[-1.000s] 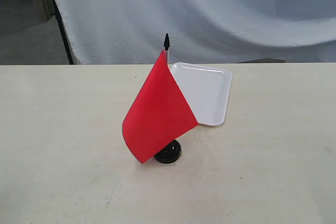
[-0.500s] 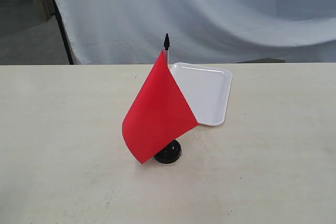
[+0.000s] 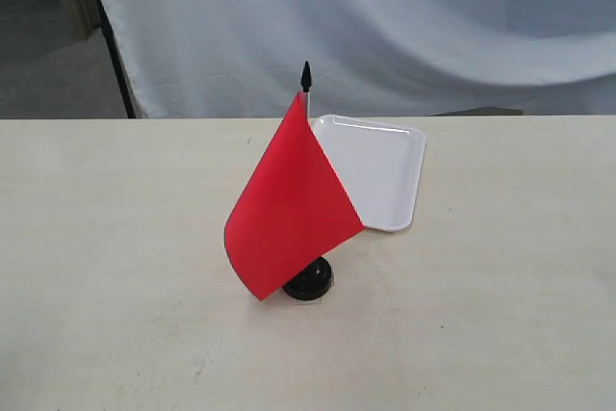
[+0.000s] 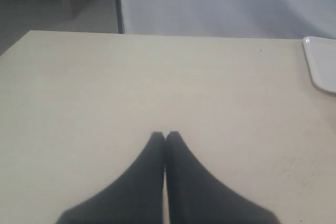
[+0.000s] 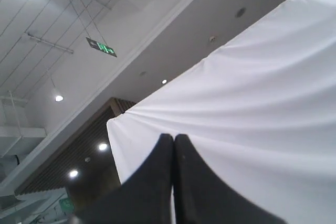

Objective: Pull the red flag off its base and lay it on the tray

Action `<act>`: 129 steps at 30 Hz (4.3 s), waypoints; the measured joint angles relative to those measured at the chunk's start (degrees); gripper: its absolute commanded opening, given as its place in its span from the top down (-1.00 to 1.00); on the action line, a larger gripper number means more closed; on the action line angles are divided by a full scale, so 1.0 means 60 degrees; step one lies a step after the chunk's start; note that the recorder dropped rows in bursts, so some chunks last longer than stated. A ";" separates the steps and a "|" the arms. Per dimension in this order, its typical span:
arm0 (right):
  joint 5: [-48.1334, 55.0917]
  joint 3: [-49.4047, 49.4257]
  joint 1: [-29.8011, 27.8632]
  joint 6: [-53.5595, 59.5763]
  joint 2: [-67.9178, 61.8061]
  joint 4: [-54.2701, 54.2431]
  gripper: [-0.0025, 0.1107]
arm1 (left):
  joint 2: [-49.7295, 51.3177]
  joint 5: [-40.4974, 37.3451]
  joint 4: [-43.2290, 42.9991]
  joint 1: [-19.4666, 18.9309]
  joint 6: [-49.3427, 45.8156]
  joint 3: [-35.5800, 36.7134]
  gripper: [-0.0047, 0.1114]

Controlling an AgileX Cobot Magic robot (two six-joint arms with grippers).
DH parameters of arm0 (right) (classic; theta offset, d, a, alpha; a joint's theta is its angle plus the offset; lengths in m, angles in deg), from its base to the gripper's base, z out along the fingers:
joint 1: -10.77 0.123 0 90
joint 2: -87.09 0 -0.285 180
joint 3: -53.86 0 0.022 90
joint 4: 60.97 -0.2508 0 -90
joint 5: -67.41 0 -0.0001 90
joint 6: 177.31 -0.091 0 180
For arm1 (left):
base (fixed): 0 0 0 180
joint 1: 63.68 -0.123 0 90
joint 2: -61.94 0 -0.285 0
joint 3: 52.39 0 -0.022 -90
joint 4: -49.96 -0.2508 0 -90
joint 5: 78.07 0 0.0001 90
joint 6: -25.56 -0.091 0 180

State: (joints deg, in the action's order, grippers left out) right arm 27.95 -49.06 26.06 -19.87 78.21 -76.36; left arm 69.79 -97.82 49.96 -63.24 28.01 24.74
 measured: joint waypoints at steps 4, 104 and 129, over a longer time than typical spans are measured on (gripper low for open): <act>-0.0360 -0.0532 0.0000 -0.0025 -0.0938 0.0211 0.97 | 0.0000 0.0000 0.0000 0.0000 0.0000 0.0000 0.92; -0.4347 -0.8455 0.0870 0.1018 -2.0992 1.0430 0.97 | 0.0000 0.0000 0.0000 0.0000 0.0000 0.0000 0.92; 0.2387 -1.2313 0.0259 -1.1198 -1.9643 1.3589 0.97 | 0.0000 0.0000 0.0000 0.0000 0.0000 0.0000 0.92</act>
State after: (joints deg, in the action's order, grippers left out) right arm 42.28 -122.94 27.62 -87.05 -39.65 5.18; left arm 69.79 -97.82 49.96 -63.24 28.01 24.74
